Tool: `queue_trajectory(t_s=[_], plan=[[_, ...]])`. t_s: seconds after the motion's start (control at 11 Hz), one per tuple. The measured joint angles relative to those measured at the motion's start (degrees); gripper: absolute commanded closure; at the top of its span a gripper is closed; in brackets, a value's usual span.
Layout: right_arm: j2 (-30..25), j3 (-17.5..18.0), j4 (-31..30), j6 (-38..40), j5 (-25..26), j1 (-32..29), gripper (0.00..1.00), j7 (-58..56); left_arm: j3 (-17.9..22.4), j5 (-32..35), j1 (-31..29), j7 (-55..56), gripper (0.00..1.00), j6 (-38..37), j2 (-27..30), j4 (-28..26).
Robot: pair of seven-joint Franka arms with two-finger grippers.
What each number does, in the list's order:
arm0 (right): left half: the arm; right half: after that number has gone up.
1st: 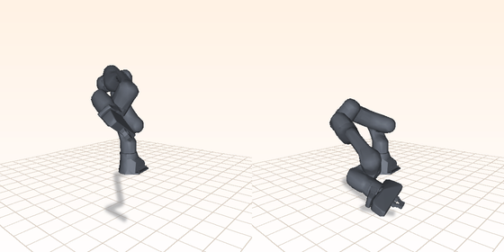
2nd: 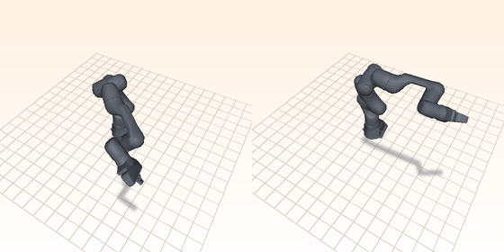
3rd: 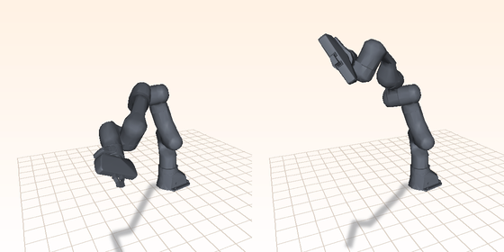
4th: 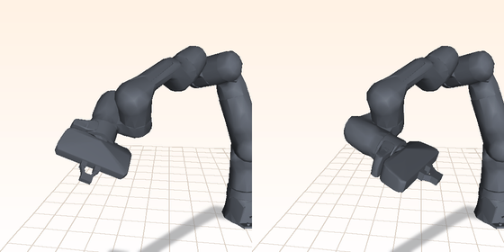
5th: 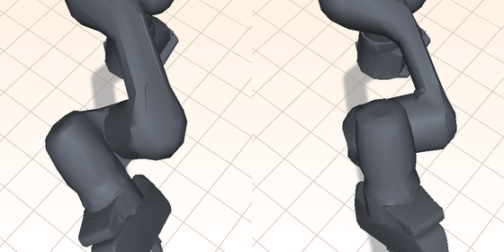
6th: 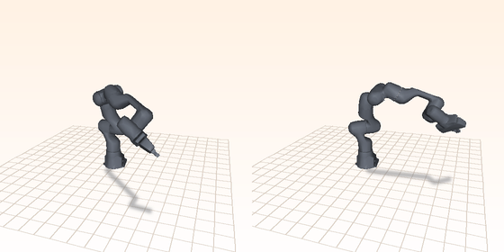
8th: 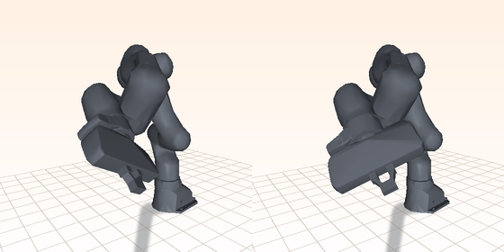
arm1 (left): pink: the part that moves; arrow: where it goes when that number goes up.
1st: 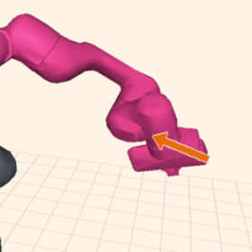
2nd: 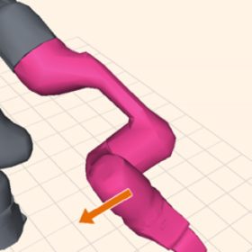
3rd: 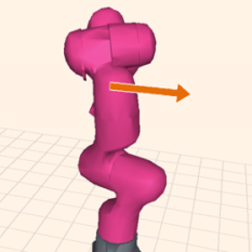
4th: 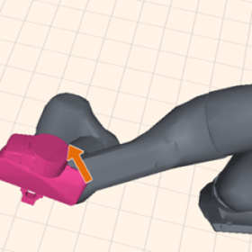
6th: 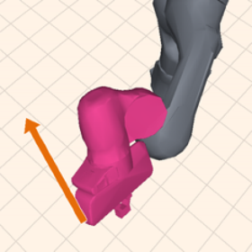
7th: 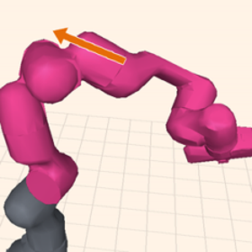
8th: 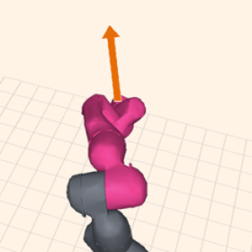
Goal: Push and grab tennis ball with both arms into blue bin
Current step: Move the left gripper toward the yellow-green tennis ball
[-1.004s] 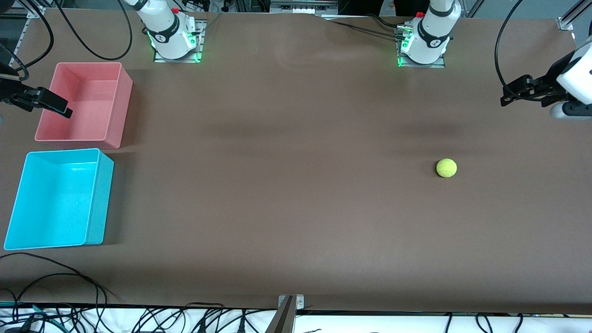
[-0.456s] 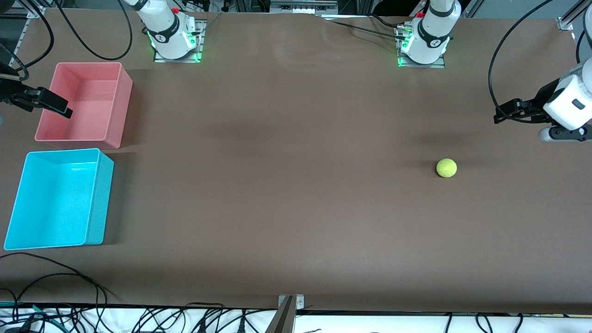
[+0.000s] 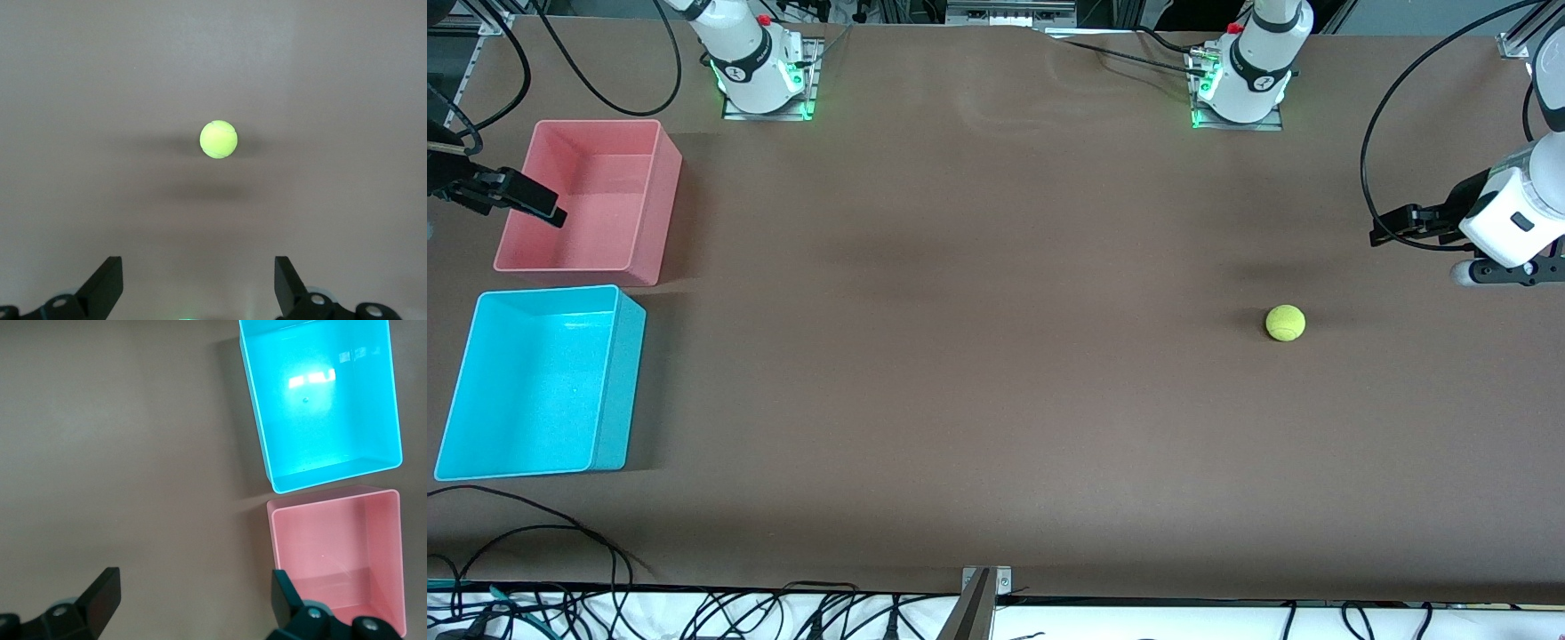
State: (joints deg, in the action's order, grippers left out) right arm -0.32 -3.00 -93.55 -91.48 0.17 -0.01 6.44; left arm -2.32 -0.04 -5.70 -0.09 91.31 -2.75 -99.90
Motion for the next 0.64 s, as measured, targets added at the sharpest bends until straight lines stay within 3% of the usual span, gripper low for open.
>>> queue_trajectory(t_s=[0.27,0.64], plan=[[0.00,0.01,0.00,0.00,0.00,0.00,0.00,0.00,0.07,0.00,-1.12,0.00,0.00,2.71,0.06,-1.21],[0.00,0.01,0.00,-0.07,-0.01,0.01,0.00,0.00,0.05,0.01,-1.17,-0.16,0.00,12.74,1.36,-10.15]])
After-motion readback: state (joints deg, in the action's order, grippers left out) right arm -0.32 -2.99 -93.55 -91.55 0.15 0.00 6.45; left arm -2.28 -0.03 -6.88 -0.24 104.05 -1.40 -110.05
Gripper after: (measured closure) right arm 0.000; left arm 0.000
